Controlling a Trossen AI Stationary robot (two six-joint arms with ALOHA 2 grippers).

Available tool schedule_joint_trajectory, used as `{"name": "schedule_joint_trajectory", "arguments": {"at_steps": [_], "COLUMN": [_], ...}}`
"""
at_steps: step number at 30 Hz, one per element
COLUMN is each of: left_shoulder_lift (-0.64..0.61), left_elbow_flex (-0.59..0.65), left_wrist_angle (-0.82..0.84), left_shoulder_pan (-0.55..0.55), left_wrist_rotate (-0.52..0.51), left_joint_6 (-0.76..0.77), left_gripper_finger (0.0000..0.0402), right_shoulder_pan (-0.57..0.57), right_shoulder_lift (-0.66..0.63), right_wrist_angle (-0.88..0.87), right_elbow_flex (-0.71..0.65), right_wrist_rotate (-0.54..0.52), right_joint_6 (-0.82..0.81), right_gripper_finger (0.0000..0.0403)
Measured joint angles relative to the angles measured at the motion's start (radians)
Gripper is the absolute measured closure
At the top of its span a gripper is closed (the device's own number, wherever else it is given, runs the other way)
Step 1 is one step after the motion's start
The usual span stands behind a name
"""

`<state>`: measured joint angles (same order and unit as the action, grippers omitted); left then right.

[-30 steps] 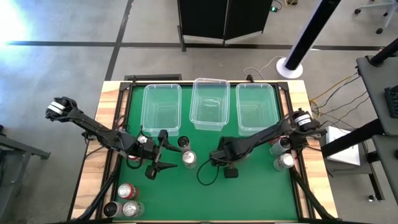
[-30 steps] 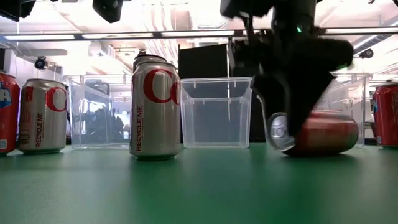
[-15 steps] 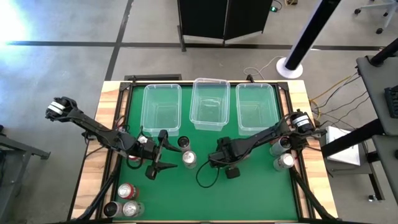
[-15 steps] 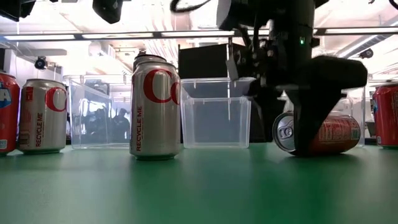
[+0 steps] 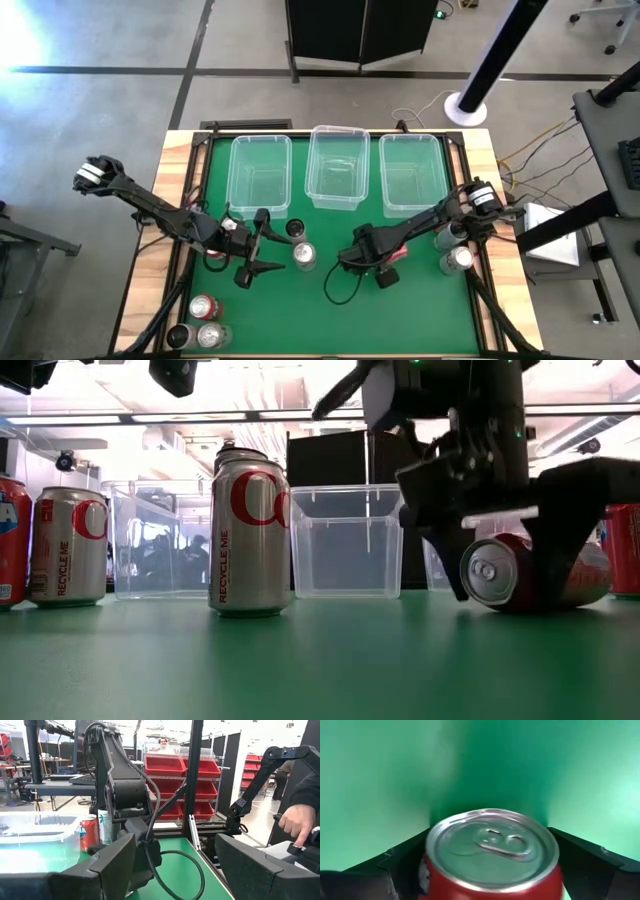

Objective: Sort soda cans
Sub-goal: Put the top middle orange soda can into the right transparent bin

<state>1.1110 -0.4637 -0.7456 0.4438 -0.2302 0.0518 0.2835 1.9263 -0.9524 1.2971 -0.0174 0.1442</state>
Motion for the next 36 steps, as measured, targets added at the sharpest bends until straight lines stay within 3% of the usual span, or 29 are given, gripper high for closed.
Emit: {"name": "schedule_joint_trajectory", "arguments": {"at_steps": [7, 12, 18, 22, 27, 36], "left_shoulder_lift": [0.000, 0.000, 0.055, 0.132, 0.239, 0.399], "left_elbow_flex": [0.000, 0.000, 0.000, -0.017, -0.101, -0.268], "left_wrist_angle": [-0.044, -0.104, -0.141, -0.217, -0.221, -0.127], "left_shoulder_pan": [0.012, 0.066, 0.055, 0.041, 0.029, 0.025], "left_wrist_rotate": [0.000, 0.012, 0.011, 0.011, 0.011, -0.016], "left_joint_6": [-0.086, -0.233, -0.253, -0.253, -0.257, -0.196], "left_gripper_finger": [0.0143, 0.0143, 0.0143, 0.0143, 0.0143, 0.0143], "right_shoulder_pan": [0.001, 0.005, 0.077, 0.165, 0.268, 0.358], "right_shoulder_lift": [0.005, -0.048, -0.186, -0.321, -0.458, -0.507], "right_wrist_angle": [-0.030, -0.076, 0.005, 0.206, 0.563, 1.190], "right_elbow_flex": [0.043, 0.118, 0.186, 0.124, -0.048, -0.297], "right_wrist_rotate": [-0.005, -0.012, -0.050, -0.208, -0.412, -0.604], "right_joint_6": [-0.111, -0.185, -0.301, -0.357, -0.373, -0.286], "right_gripper_finger": [0.0115, 0.0115, 0.0115, 0.0115, 0.0115, 0.0115]}}
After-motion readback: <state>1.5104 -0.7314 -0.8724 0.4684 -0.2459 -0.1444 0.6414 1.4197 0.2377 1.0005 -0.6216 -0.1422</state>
